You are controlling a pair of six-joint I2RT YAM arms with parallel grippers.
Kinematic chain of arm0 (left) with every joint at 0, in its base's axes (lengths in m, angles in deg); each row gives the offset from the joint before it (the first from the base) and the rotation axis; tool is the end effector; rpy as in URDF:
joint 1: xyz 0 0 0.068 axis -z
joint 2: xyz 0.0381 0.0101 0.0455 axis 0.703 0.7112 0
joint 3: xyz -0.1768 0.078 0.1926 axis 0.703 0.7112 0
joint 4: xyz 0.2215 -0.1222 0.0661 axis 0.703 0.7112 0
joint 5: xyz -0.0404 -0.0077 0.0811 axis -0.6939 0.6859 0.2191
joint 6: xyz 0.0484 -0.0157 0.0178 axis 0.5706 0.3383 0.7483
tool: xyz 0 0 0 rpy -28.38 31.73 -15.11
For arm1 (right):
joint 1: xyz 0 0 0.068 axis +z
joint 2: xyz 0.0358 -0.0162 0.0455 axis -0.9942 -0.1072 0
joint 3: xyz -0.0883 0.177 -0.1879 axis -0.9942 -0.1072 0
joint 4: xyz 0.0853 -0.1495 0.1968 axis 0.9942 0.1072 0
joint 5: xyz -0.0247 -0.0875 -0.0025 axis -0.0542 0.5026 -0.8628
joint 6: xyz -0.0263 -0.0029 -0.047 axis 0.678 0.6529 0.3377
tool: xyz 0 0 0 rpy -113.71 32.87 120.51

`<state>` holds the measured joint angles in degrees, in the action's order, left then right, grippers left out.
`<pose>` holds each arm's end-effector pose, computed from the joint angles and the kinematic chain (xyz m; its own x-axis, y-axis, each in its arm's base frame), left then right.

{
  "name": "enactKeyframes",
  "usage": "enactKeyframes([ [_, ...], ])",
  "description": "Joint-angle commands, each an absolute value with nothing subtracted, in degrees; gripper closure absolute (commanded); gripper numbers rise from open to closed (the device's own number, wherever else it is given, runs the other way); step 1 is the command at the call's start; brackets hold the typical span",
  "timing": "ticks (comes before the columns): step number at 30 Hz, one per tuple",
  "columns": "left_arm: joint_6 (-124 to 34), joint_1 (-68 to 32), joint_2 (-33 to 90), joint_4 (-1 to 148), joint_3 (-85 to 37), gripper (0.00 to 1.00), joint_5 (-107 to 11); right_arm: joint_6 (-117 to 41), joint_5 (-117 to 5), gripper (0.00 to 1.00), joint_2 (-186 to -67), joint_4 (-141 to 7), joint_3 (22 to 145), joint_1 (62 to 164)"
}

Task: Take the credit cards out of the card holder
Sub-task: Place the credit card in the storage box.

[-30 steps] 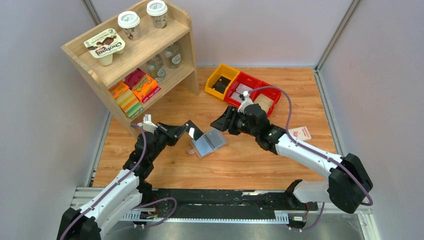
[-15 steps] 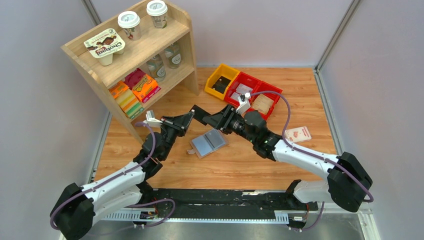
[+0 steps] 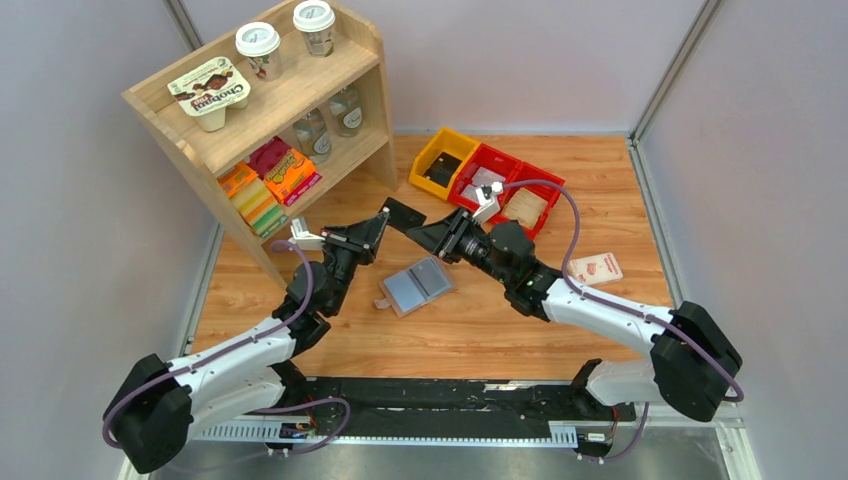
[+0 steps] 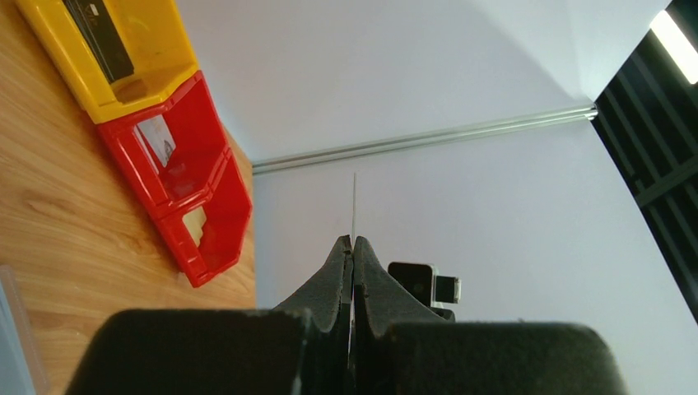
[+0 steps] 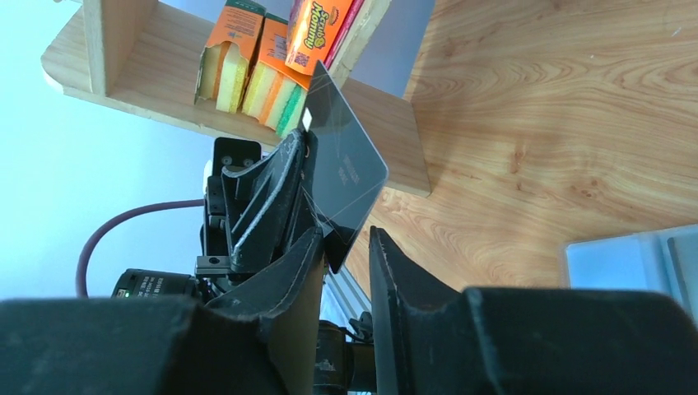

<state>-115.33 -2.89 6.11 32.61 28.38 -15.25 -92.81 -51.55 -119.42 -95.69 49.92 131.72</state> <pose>0.1619 -0.1246 0.2598 -0.2782 -0.9586 -0.0606 0.1722 0.0123 -0.9850 0.1972 0.2211 0.2804 -0.7100 0.5237 -0.4708 -0.3287 0.3448 0.8792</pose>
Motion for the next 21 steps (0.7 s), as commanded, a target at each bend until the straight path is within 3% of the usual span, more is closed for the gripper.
enactKeyframes([
  [1,-117.18,-2.21,6.51,27.85,26.73,1.0,-14.69,-91.18,-51.16,0.72,-119.54,-100.39,52.59,132.01],
  [4,-117.71,-2.04,6.77,27.58,27.08,1.0,-14.43,-90.47,-51.16,0.77,-119.54,-100.83,52.77,132.01],
  [10,-118.15,-1.95,6.42,27.75,28.13,0.98,-13.91,-88.1,-51.25,1.0,-118.84,-97.95,53.47,131.74],
  [12,-118.59,-1.95,4.76,30.56,29.36,0.84,-12.41,-86.7,-51.33,1.0,-118.75,-95.66,54.34,131.22],
  [14,-118.41,-2.04,1.96,36.95,30.77,0.61,-11.27,-85.47,-52.29,1.0,-119.1,-92.85,55.31,130.6],
  [16,-117.01,-2.04,-1.3,43.62,31.12,0.47,-10.92,-83.71,-53.0,1.0,-119.28,-90.3,56.01,129.46],
  [21,-106.75,-2.21,-10.61,61.92,29.72,0.31,-12.75,-78.36,-53.09,1.0,-120.24,-81.87,59.09,124.55],
])
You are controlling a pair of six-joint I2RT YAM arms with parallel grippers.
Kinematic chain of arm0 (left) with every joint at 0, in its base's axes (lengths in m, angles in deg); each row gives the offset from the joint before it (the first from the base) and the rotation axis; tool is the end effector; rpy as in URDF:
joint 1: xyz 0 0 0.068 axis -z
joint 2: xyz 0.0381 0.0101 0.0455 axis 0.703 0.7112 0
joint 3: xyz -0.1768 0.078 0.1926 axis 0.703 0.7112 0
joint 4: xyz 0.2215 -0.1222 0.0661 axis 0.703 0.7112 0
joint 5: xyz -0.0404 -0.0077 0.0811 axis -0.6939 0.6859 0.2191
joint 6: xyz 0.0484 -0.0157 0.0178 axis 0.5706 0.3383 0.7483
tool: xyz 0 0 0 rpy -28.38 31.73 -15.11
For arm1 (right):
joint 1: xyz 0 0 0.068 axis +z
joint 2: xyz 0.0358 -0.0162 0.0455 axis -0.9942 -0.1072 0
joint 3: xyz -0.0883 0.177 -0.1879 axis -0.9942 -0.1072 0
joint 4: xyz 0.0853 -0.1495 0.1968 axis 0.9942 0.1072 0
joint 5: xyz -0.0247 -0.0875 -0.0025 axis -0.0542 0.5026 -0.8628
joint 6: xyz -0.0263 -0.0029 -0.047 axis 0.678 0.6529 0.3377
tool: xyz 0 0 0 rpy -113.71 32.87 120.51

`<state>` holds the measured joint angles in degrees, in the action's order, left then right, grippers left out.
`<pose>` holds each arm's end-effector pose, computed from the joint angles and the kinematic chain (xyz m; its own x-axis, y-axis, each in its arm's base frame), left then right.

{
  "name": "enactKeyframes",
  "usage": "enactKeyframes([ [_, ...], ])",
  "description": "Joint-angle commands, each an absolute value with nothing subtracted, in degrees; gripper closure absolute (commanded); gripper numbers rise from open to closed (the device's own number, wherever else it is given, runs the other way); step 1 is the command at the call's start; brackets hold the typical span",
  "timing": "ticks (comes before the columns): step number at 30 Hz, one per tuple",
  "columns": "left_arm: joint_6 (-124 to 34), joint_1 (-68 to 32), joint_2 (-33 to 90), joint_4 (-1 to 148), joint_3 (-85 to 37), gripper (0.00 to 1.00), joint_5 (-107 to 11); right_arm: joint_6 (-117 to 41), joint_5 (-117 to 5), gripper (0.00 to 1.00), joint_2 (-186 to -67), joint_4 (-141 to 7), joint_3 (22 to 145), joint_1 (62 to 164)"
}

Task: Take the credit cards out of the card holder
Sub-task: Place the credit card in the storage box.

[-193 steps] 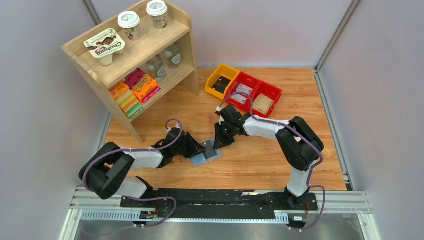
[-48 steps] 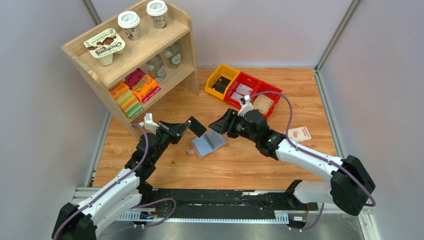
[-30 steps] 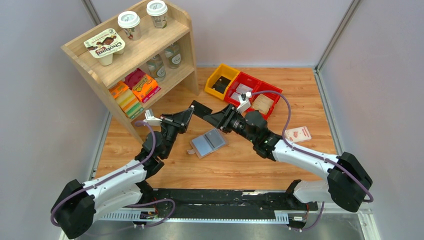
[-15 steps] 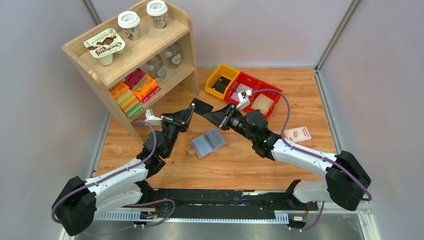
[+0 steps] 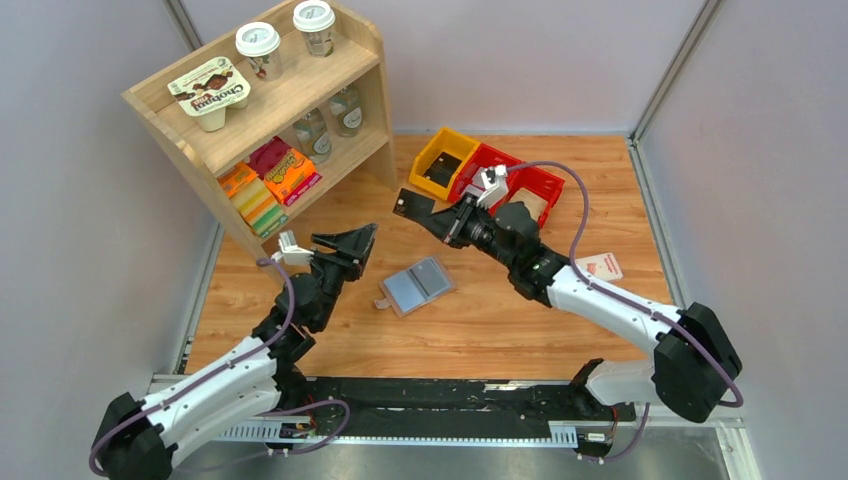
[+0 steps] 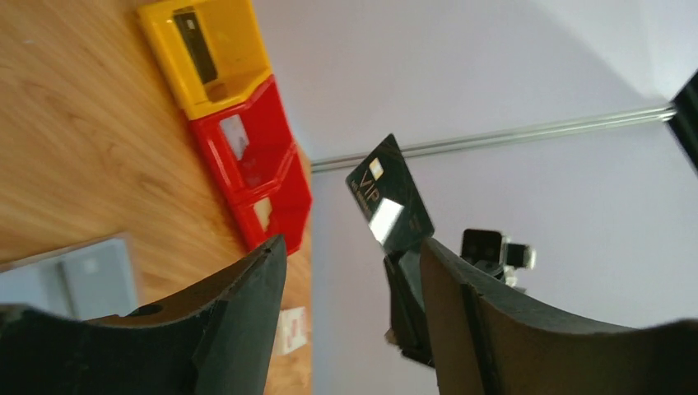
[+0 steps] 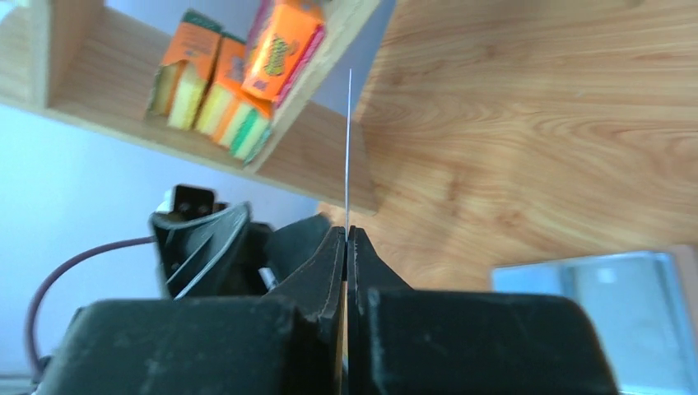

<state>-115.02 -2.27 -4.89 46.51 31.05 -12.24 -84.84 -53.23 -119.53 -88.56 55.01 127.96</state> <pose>0.1416 -0.1067 0.2507 -0.2441 -0.9642 -0.1037 0.0958 0.0825 -0.9920 0.2148 0.2126 0.2976 -0.6566 0.4801 -0.5817 -0.3857 0.4491 0.8060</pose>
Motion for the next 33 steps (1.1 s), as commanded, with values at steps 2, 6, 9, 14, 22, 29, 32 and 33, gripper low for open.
enactKeyframes([
  [2,-101.12,-2.13,-12.38,69.74,28.05,0.28,-14.07,-76.07,-52.57,1.0,-121.99,-77.04,61.98,122.35],
  [6,-90.92,-2.13,-9.33,87.14,21.29,0.27,-19.17,-74.65,-51.6,1.0,-127.7,-68.59,69.01,117.34],
  [9,-86.35,-2.13,-5.37,95.85,16.55,0.27,-22.59,-72.46,-50.11,1.0,-132.62,-64.98,74.19,115.23],
  [14,-82.73,-2.13,-1.58,96.76,15.39,0.27,-27.0,-70.35,-48.79,1.0,-143.25,-62.78,84.21,112.06],
  [22,-81.94,-2.13,-2.46,96.75,16.53,0.27,-27.44,-68.41,-48.35,1.0,-158.46,-61.99,98.89,110.04],
  [29,-82.29,-2.13,-2.55,97.19,17.24,0.27,-27.97,-69.81,-48.87,0.99,-169.1,-64.44,108.56,109.86],
  [32,-82.46,-2.21,-2.81,97.63,17.15,0.27,-27.88,-70.87,-49.31,0.98,-172.27,-65.32,111.29,109.77],
  [33,-82.47,-2.13,-2.72,97.72,17.15,0.27,-27.88,-71.04,-49.66,0.98,-173.06,-65.76,112.0,109.77],
])
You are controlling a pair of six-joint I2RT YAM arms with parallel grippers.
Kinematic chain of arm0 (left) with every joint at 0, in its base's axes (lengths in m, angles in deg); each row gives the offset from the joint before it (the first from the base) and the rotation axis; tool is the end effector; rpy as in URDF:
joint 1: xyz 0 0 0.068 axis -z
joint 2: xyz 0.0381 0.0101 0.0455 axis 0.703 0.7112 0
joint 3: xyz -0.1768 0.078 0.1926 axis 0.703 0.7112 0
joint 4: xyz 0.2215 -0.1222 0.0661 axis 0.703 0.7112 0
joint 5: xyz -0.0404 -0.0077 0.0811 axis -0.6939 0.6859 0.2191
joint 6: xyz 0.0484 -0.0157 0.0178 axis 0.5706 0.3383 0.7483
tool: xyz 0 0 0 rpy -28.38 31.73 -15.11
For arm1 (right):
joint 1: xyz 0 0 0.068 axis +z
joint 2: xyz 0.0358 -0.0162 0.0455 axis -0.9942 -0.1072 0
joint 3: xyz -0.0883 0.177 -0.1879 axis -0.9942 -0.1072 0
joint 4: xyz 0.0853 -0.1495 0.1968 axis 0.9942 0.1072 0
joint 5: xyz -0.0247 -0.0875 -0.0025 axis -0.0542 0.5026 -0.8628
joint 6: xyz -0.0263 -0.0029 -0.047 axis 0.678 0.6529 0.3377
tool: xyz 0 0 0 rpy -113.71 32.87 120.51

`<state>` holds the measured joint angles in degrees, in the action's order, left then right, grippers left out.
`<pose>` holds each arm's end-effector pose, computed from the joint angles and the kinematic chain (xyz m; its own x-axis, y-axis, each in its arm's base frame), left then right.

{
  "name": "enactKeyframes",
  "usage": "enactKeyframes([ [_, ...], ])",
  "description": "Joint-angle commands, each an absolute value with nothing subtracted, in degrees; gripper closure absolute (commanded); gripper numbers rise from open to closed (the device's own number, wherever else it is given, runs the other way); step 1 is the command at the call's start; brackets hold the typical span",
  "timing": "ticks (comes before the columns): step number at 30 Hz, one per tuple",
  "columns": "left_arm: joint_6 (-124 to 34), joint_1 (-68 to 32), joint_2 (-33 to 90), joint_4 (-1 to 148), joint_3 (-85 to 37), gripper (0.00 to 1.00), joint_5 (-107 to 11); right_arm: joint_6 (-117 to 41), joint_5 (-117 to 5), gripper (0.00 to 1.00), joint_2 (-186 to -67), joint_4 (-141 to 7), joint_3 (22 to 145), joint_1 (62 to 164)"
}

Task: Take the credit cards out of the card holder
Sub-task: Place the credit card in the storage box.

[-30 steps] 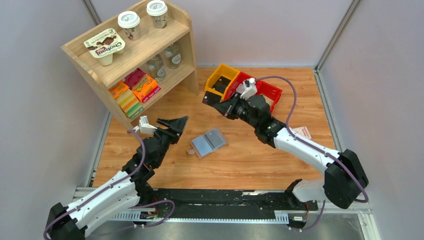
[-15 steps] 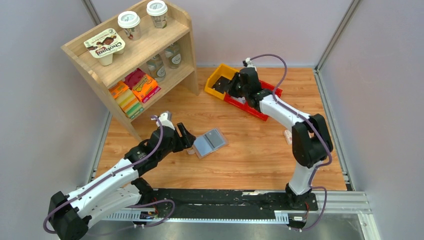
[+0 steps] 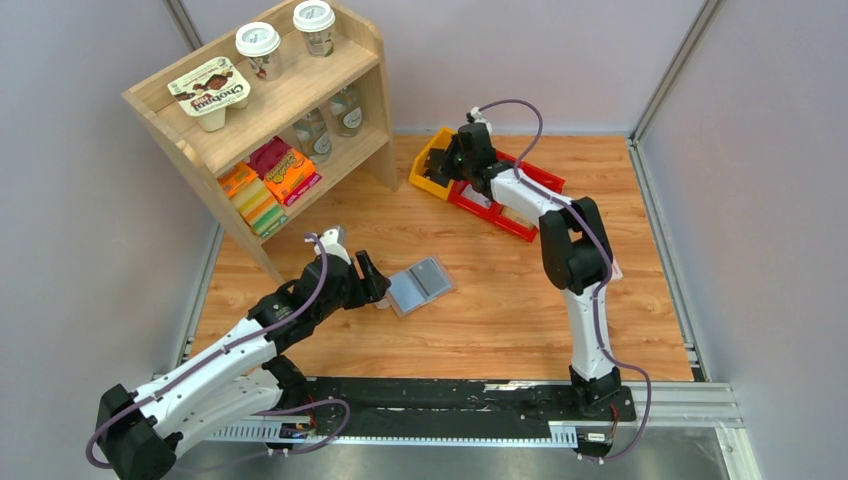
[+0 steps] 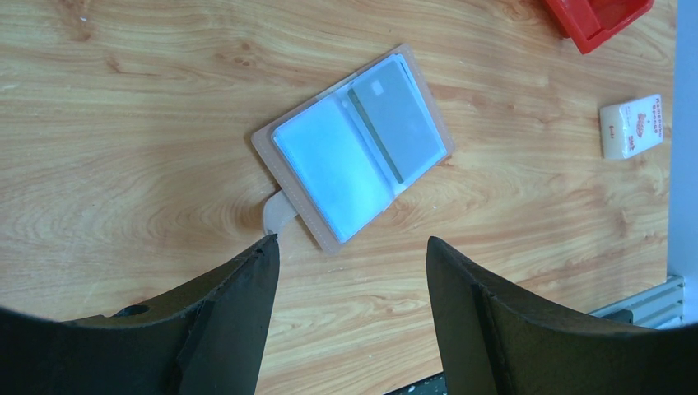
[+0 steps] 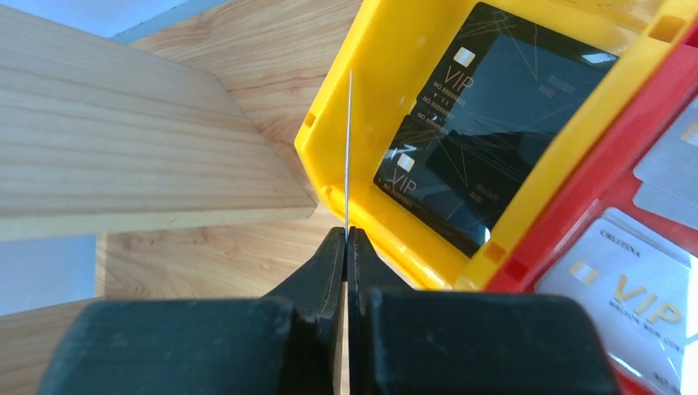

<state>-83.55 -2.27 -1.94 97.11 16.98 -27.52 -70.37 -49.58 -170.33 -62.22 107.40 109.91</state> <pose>0.1342 -0.1121 0.2385 -0.6758 -0.4018 -0.6180 0.0122 0.8322 -0.5544 0.4597 0.2258 0.2223 -0.6496 0.3847 -0.6558 -0.0636 0.8320 0.5511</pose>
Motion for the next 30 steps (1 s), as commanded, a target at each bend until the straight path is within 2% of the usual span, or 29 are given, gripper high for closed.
enactKeyframes([
  [1,-82.47,-2.13,-2.72,97.8,17.15,0.27,-27.88,-71.22,-49.84,0.97,-174.11,-65.76,113.05,109.86],
  [9,-82.99,-2.13,-3.16,98.51,17.33,0.27,-27.97,-71.57,-49.93,0.93,-179.57,-62.08,119.47,109.68],
  [14,-83.26,-2.13,-3.34,98.86,17.06,0.27,-28.05,-70.08,-48.08,0.8,-177.65,-60.32,118.42,109.77],
  [21,-84.22,-2.13,-3.34,98.95,16.71,0.27,-28.76,-67.1,-41.85,0.61,-169.83,-55.66,114.82,109.68],
  [27,-85.01,-2.13,-2.55,97.99,16.1,0.27,-29.11,-64.28,-40.44,0.52,-158.68,-54.95,104.73,109.86],
  [30,-85.72,-2.13,-0.88,96.58,15.66,0.27,-29.72,-62.0,-43.59,0.5,-152.08,-54.87,97.52,110.12],
])
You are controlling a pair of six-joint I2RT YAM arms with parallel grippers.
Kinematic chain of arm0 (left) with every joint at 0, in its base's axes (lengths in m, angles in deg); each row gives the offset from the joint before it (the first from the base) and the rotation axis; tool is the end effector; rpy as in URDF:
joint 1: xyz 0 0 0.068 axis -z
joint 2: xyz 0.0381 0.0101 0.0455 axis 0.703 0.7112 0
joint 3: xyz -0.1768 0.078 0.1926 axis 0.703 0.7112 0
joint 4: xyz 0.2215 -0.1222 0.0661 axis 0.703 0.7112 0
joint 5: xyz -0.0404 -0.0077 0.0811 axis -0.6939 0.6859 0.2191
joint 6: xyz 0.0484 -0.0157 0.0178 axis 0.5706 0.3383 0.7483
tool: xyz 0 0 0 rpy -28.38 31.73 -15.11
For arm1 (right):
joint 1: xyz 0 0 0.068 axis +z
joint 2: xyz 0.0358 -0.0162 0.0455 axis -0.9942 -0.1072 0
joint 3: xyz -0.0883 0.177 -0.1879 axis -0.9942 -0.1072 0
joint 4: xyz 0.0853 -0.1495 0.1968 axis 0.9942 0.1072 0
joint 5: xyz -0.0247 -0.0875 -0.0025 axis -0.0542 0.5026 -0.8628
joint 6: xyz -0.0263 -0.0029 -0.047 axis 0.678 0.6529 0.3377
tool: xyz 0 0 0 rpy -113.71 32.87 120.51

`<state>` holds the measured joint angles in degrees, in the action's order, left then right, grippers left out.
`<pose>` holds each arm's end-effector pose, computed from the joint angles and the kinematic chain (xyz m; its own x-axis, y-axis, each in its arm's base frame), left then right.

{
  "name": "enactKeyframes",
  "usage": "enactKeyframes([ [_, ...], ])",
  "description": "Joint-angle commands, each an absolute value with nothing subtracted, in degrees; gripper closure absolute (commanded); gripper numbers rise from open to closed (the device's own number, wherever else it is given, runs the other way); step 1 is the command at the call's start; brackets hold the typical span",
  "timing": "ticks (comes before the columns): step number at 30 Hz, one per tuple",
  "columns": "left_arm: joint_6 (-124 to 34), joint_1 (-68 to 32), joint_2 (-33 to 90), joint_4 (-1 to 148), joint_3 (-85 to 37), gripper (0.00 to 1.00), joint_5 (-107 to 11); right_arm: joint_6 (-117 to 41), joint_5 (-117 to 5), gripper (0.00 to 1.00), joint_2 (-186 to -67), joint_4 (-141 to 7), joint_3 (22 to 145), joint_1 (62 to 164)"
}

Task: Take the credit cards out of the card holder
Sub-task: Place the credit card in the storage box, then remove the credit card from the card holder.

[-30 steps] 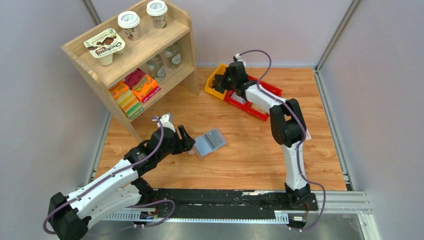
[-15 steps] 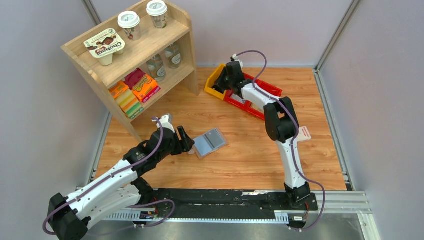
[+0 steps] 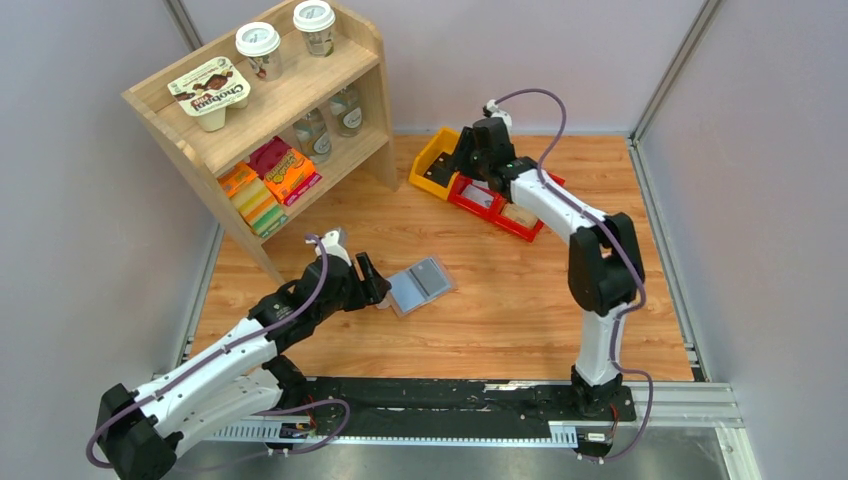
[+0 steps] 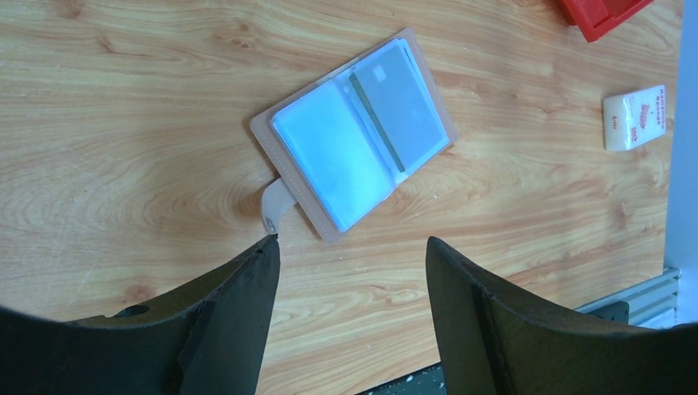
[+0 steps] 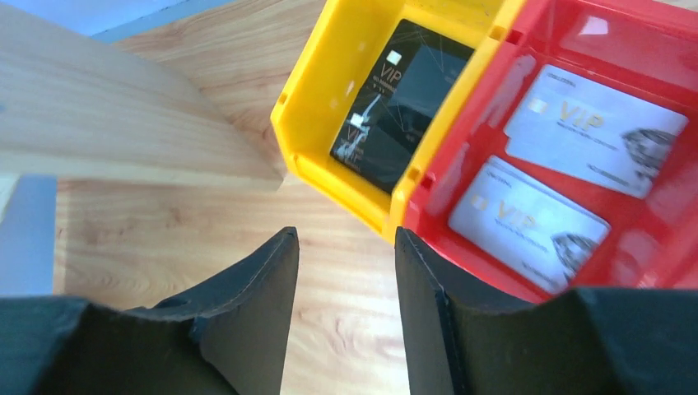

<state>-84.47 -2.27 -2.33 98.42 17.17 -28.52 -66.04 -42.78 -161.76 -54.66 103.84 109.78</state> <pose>0.1320 -0.1109 0.2363 -0.6944 -0.4020 -0.5968 0.0013 0.8287 -0.5596 0.4322 0.2064 0.2602 -0.6180 0.3315 -0.7129 -0.0165 0.9011 0.4333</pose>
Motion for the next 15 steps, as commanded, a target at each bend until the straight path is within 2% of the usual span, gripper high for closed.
enactKeyframes([
  [1,-86.07,-2.13,-0.35,95.62,15.39,0.27,-29.9,-60.95,-45.6,0.5,-150.58,-54.43,96.02,110.3],
  [4,-87.21,-2.13,2.71,93.33,15.04,0.3,-30.6,-58.31,-50.62,0.5,-145.75,-51.45,91.1,111.87],
  [10,-87.65,-2.48,11.5,87.88,12.24,0.46,-34.2,-56.72,-56.07,0.5,-137.92,-49.59,78.97,116.27],
  [15,-88.79,-3.35,19.58,84.37,10.91,0.49,-38.15,-56.37,-57.57,0.49,-136.15,-48.45,72.64,119.96],
])
